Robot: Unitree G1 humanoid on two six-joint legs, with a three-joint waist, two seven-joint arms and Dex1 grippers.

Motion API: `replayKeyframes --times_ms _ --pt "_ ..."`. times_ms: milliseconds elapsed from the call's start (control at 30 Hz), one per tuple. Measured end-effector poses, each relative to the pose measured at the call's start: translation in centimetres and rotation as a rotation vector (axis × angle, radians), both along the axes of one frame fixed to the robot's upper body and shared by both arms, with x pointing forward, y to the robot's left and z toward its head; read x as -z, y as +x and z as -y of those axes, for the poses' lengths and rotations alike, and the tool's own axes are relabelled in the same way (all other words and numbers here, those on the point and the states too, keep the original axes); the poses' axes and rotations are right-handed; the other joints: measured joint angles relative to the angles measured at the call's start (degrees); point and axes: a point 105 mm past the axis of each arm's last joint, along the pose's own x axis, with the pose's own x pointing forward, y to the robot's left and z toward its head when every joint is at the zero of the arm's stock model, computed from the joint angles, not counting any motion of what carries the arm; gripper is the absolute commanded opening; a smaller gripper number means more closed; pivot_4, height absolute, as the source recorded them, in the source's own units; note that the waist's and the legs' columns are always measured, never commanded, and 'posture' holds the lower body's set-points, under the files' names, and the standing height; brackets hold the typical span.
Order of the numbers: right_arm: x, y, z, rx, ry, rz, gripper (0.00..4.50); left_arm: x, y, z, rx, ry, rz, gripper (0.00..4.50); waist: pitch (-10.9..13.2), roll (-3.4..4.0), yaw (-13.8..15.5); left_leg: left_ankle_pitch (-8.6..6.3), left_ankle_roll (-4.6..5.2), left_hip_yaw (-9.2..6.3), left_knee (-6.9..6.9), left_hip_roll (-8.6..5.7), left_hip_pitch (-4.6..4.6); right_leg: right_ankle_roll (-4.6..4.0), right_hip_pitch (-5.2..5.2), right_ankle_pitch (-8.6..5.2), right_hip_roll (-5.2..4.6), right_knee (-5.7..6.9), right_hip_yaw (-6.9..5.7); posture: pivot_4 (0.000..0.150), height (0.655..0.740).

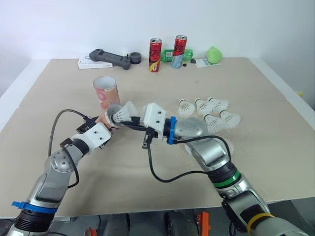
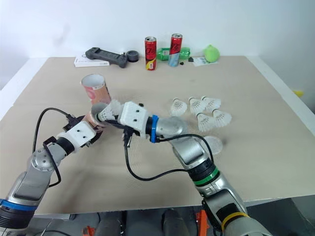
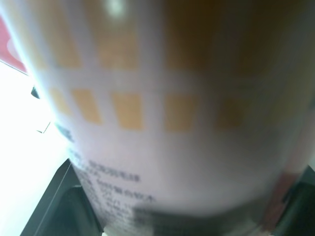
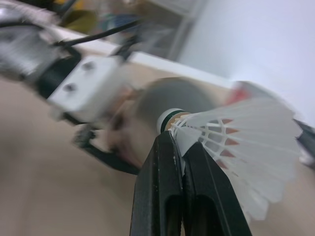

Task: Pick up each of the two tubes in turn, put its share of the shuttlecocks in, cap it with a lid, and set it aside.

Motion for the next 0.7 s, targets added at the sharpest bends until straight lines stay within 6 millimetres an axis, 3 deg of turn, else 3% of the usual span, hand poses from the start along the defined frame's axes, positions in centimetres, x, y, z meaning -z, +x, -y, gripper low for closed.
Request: replayKeyframes --times_ms 167,267,300,400,433,533,633,700 --pt "-1.5 -0.4 0.0 -0.022 0.110 -0.049 2.68 0.1 0.0 0.0 -0.004 0.002 -0.002 3.31 0.0 0.00 0.0 0.00 0.00 -0.03 -0.03 0.07 0.03 -0.02 0.00 0.00 0.09 0.01 0.00 0.150 0.7400" --pt "-2.1 -0.9 2.0 0.007 0.227 -0.137 4.24 0.1 -0.2 0.0 -0.003 0.002 -0.001 3.31 0.0 -0.02 0.1 -0.02 -0.02 -0.02 -0.06 0.07 0.02 -0.05 0.02 -0.03 0.07 0.01 0.01 0.150 0.7400" --pt "-2.2 -0.8 2.9 0.041 0.265 -0.164 4.43 0.1 -0.3 0.0 -0.001 0.002 0.000 3.31 0.0 -0.02 0.1 -0.02 -0.04 0.00 -0.06 0.07 0.02 -0.06 0.02 -0.03 0.05 0.01 0.01 0.150 0.7400" --pt "-1.7 0.5 7.0 0.250 0.383 -0.226 4.43 0.2 -0.6 -0.2 -0.005 0.001 0.001 3.31 0.0 -0.04 0.1 -0.05 -0.08 0.00 -0.07 0.07 0.03 -0.10 0.01 -0.06 0.05 0.01 0.02 0.150 0.7400" --pt "-0.8 1.6 9.0 0.385 0.396 -0.239 4.43 0.3 -0.7 -0.3 -0.009 0.001 0.000 3.31 0.0 -0.02 0.1 -0.05 -0.08 0.01 -0.07 0.07 0.05 -0.09 -0.01 -0.06 0.05 0.01 0.02 0.150 0.7400" --pt "1.1 3.4 12.1 0.621 0.368 -0.247 4.43 0.4 -0.7 -0.4 -0.013 0.001 -0.003 3.31 0.0 0.00 0.0 -0.05 -0.08 0.06 -0.11 0.08 0.20 -0.11 -0.01 -0.03 0.04 0.01 0.02 0.150 0.7400" --pt "4.6 5.7 14.0 0.855 0.340 -0.334 4.43 0.5 -0.6 -0.4 -0.011 0.002 -0.007 3.31 -0.1 0.06 -0.2 -0.04 -0.07 0.04 -0.14 0.08 0.26 -0.12 -0.02 0.01 0.05 0.02 0.02 0.150 0.7400" --pt "6.0 6.6 13.9 0.924 0.313 -0.359 4.43 0.4 -0.5 -0.3 -0.003 0.004 -0.006 3.31 -0.1 0.13 -0.2 -0.03 -0.04 0.05 -0.14 0.07 0.25 -0.10 -0.01 0.02 0.04 0.01 0.04 0.150 0.7400"
